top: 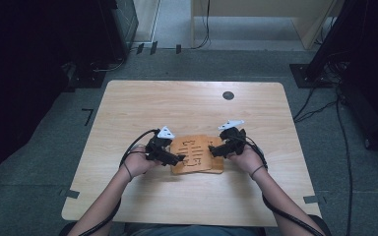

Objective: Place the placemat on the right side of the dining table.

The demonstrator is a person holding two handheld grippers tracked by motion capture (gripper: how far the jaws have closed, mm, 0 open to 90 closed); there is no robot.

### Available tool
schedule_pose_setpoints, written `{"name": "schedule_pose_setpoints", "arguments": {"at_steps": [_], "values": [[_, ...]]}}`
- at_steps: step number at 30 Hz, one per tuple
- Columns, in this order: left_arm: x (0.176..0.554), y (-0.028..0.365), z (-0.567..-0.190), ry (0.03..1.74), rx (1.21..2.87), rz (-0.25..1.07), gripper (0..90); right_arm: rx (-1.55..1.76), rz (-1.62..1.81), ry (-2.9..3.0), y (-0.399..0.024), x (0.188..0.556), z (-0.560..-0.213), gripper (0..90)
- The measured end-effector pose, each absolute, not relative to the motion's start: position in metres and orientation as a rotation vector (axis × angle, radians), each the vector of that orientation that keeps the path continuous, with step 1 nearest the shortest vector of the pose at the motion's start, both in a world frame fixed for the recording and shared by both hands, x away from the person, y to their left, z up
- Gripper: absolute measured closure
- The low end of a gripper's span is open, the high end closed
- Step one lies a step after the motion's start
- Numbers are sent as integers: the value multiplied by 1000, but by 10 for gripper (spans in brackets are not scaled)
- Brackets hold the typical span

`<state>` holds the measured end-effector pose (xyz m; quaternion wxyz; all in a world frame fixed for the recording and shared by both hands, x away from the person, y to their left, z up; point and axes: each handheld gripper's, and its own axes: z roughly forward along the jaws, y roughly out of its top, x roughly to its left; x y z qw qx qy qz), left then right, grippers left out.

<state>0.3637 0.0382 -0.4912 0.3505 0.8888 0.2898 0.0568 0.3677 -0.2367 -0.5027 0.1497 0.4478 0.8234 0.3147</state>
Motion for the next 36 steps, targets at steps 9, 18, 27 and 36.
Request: {"name": "schedule_pose_setpoints", "arguments": {"at_steps": [9,18,27,36], "values": [[367,33,-493,735,2310,126,133,1279,896,2370,-241,362,-503,2],[368,34,-495,734,2310,123,133,1256,901,2393,-237,359,-499,72],[369,36,-499,736,2310,108,133,1241,921,2420,-231,356,-495,80],[369,38,-501,741,2306,108,133,1314,948,2464,-227,356,-491,156]]}}
